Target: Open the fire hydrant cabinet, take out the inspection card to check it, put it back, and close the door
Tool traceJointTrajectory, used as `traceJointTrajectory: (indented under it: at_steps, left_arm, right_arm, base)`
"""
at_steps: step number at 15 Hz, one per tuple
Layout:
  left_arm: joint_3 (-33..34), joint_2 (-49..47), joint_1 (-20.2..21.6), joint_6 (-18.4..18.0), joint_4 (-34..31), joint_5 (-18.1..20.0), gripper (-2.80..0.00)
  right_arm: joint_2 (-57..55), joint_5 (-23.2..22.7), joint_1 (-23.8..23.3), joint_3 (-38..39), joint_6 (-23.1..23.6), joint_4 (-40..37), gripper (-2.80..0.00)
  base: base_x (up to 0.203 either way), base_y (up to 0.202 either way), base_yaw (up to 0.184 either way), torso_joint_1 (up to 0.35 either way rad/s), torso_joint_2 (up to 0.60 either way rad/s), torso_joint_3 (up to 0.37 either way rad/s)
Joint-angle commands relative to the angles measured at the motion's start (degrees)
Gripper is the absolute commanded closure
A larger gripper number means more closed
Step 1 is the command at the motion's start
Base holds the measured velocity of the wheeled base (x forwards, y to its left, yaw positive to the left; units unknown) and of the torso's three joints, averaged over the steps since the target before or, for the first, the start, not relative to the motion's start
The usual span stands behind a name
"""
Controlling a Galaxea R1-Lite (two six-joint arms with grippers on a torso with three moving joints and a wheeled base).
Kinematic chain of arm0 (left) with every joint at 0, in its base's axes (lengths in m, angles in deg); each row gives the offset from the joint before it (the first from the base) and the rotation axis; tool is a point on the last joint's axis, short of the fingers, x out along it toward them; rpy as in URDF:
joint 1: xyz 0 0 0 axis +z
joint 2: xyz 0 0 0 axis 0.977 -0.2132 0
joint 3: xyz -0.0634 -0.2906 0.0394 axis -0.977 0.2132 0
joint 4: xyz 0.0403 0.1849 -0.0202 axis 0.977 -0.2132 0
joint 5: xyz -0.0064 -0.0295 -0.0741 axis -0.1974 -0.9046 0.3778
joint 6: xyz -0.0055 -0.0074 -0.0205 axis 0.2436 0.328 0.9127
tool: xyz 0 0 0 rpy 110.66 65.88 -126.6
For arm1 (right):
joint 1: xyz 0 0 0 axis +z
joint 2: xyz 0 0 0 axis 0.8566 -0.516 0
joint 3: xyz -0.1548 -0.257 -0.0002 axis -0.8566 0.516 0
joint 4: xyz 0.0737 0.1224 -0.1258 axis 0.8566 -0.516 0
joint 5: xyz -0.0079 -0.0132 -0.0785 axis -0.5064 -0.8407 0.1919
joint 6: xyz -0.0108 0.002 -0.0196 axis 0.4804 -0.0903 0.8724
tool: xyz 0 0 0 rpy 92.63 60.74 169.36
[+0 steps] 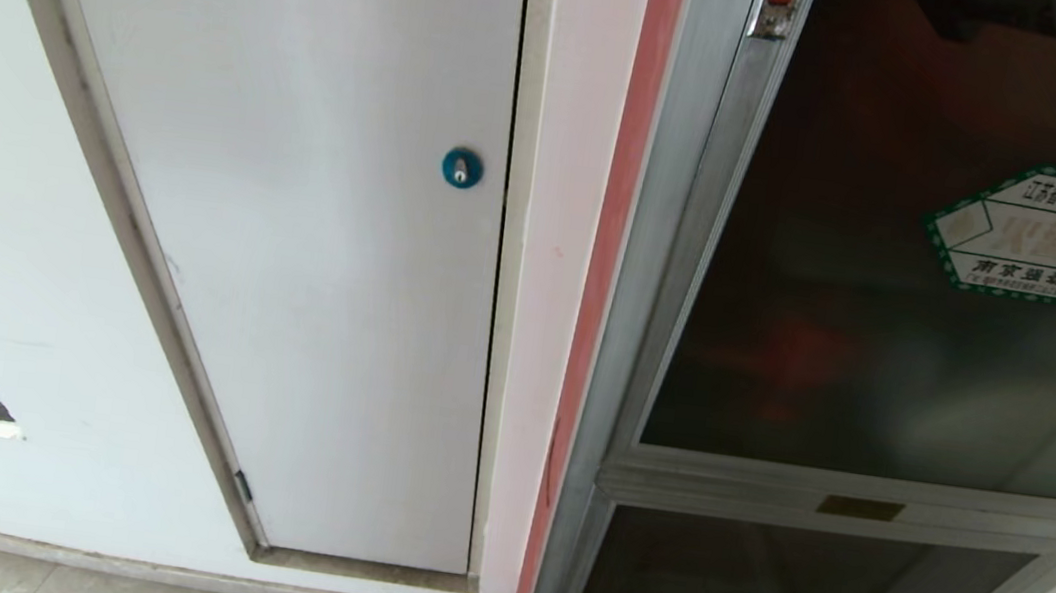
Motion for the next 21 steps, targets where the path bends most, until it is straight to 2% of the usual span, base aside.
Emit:
traceJointTrajectory:
  at_steps: [1,21]
  left_arm:
    - [0.0,-0.1,0.0,0.0,0.0,0.0,0.00]
    - [0.0,-0.1,0.0,0.0,0.0,0.1,0.00]
  right_arm:
    - [-0.4,0.0,-0.1,0.0,-0.1,-0.2,0.00]
    - [-1.9,-0.2,-2.5,0.0,-0.1,0.5,0.00]
  base:
    - [0.000,0.000,0.000,0.000,0.00,0.000]
    - [0.000,0.000,0.000,0.000,0.00,0.000]
